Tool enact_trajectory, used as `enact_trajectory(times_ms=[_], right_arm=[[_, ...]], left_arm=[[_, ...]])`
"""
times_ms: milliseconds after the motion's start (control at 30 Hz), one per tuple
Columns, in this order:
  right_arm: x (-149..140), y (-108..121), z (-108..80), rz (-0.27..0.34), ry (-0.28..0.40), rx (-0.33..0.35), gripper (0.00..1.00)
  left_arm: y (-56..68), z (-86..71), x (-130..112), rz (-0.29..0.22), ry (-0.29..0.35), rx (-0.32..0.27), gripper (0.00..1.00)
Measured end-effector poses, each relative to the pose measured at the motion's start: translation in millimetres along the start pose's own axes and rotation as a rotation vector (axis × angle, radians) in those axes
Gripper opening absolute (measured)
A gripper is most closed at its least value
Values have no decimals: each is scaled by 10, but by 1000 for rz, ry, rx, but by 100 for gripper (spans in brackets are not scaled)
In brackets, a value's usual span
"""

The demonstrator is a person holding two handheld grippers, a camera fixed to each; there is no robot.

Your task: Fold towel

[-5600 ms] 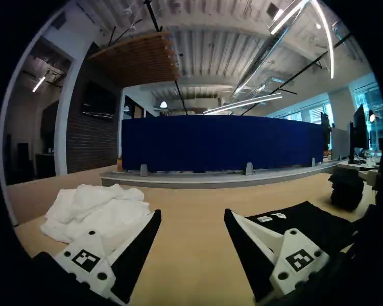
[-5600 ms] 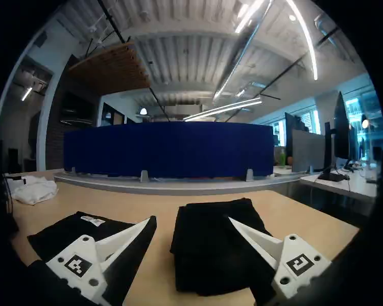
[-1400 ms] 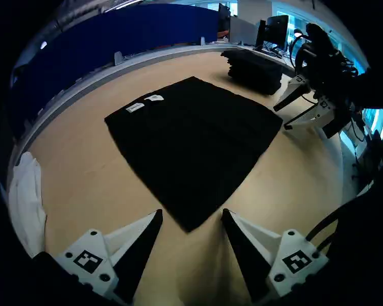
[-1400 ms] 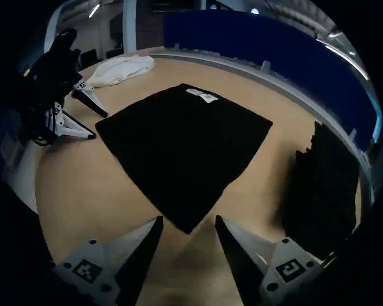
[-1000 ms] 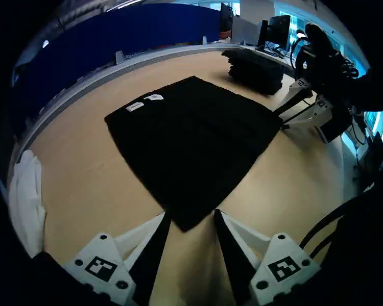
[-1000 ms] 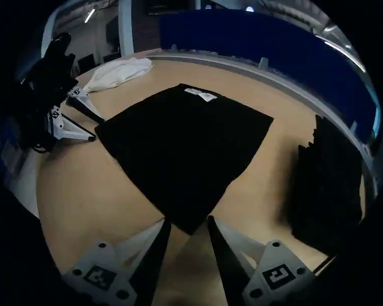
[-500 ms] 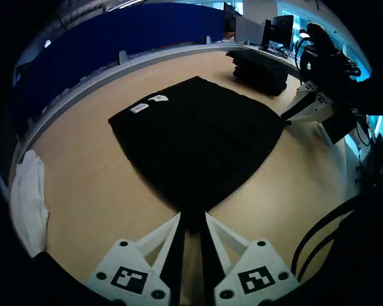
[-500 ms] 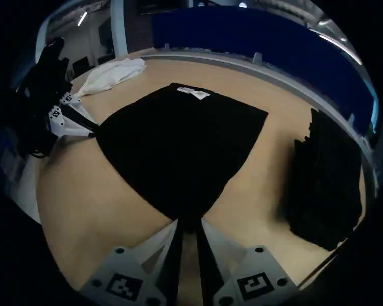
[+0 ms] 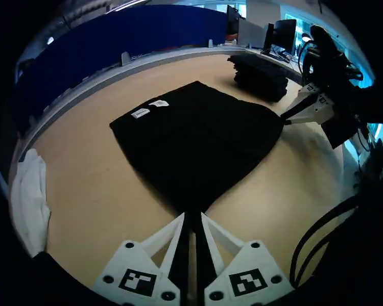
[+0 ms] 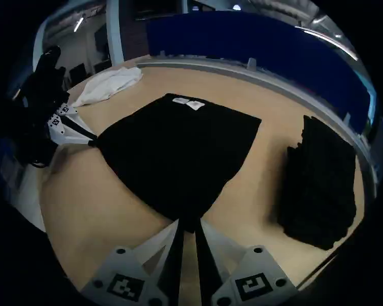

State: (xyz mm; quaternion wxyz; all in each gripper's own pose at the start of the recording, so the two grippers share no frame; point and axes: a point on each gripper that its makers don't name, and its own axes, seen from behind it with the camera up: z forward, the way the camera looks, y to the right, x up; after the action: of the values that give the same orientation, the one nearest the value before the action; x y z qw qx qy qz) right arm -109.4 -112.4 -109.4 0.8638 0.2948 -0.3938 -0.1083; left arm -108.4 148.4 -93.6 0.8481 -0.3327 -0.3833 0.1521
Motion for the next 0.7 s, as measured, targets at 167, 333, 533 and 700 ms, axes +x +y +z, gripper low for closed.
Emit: enact_trajectory(times_ms=[167, 333, 533, 700], right_arm=[[118, 4, -109, 4, 17, -6, 15], [211, -17, -238, 1, 25, -5, 15], [279, -99, -422, -2, 26, 4, 15], [284, -187, -578, -5, 15, 11, 15]], left_arm=[[13, -112, 100, -35, 12, -3, 7], [39, -245, 202, -65, 24, -5, 7], [88, -438, 287, -102, 32, -6, 7], [178, -597, 327, -122, 35, -12, 7]])
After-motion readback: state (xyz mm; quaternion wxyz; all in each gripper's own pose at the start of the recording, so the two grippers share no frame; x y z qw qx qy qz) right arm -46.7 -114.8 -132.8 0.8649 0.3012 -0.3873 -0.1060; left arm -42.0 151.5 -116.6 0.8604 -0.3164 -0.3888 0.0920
